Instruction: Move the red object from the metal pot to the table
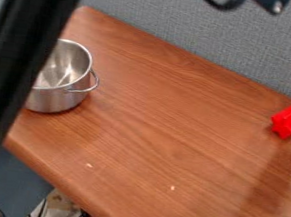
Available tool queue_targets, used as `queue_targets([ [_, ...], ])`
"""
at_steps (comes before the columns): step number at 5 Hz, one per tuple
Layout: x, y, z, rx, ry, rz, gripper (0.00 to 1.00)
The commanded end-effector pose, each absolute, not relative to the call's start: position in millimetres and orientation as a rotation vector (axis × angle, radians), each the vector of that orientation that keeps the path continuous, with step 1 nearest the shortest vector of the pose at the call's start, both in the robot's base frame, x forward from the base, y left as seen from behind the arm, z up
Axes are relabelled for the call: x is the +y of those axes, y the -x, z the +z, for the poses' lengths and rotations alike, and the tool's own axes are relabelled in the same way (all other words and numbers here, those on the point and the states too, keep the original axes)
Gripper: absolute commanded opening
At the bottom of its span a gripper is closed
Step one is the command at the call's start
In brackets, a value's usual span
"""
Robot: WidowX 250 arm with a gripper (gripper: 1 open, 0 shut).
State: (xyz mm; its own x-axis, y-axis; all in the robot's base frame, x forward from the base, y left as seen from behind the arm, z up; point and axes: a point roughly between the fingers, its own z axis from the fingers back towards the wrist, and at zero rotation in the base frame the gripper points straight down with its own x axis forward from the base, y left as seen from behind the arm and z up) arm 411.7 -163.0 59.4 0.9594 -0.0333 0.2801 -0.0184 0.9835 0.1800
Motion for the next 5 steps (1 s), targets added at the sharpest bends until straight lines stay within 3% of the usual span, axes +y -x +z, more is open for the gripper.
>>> queue_targets([
  [1, -149.7, -430.9, 76.7, -0.323, -0.211, 0.026, 0.00],
  [3, -132.7, -438.0, 83.4, -0.266, -0.279, 0.089, 0.00],
  [5, -122.9, -456.9, 77.3, -0.221, -0.299, -0.016, 0.00],
])
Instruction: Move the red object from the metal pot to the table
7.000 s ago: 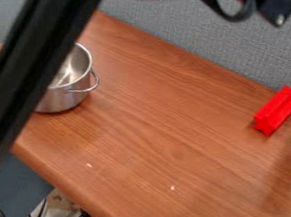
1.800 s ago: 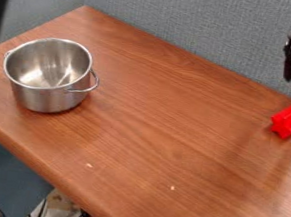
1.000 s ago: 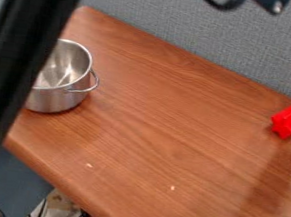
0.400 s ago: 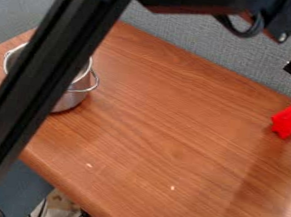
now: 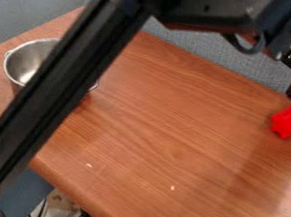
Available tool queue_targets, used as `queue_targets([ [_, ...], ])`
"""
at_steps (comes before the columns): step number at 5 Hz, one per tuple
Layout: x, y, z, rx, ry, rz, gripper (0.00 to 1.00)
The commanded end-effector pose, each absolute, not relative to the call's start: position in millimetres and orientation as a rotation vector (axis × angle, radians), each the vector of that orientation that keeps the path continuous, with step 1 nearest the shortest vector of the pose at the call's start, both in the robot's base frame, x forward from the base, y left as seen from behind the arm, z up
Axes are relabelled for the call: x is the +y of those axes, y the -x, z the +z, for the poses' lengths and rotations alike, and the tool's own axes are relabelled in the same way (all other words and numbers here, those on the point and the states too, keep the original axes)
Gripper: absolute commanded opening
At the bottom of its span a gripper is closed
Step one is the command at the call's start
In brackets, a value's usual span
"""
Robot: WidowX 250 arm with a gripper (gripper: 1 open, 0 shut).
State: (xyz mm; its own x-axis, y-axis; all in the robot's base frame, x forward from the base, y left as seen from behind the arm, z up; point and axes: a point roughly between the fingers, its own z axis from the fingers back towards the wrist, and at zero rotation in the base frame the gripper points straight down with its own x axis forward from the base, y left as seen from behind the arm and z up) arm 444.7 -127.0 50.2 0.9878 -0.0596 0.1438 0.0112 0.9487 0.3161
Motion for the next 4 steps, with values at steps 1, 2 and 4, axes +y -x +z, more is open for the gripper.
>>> queue_targets([
  [1, -112.5, -458.1, 73.6, -0.170, -0.296, -0.032, 0.00],
  [2, -101.5, -455.4, 72.4, -0.122, -0.286, -0.045, 0.00],
  [4, -69.9, -452.9, 74.2, -0.061, -0.254, -0.086, 1.00],
])
